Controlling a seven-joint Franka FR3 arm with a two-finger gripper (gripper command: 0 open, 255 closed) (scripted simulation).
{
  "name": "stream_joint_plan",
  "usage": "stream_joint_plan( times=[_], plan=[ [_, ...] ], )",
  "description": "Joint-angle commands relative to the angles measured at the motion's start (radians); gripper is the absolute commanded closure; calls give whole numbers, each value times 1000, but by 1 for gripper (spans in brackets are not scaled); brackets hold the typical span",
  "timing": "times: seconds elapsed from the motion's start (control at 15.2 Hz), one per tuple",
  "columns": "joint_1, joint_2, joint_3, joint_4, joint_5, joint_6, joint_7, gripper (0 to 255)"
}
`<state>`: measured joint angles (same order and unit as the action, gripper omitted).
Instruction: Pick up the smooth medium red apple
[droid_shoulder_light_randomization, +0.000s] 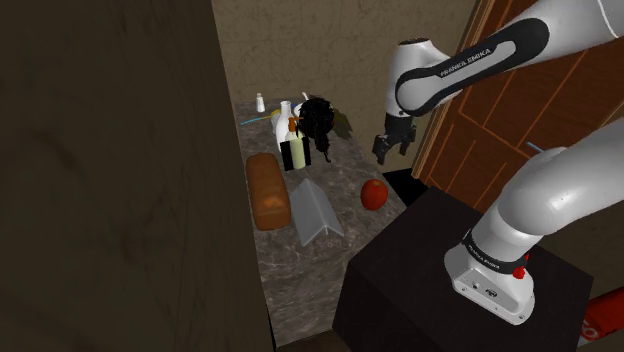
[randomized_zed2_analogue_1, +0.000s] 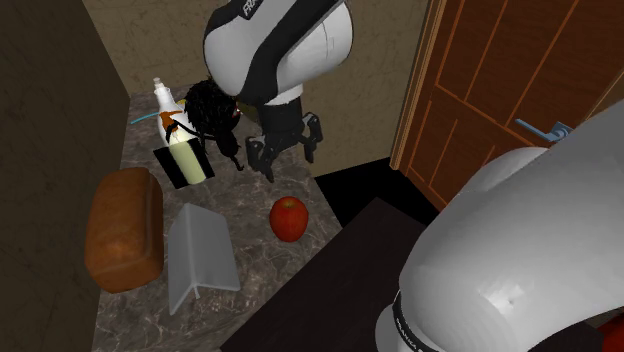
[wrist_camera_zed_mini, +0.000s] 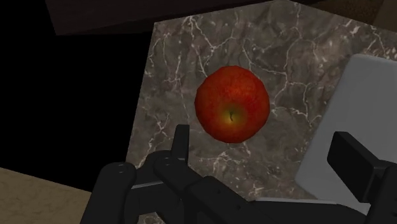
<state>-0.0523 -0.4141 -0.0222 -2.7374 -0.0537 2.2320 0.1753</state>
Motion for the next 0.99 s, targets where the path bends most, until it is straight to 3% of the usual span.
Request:
stream_joint_plan(
  times=[0.0,0.33,0.92],
  plan=[
    [-8,82,-5,1,0,88,14,0],
    [-22,289,-15,20,6,287,46,0],
    [-22,411,-16,13,5,416,49,0]
  ],
)
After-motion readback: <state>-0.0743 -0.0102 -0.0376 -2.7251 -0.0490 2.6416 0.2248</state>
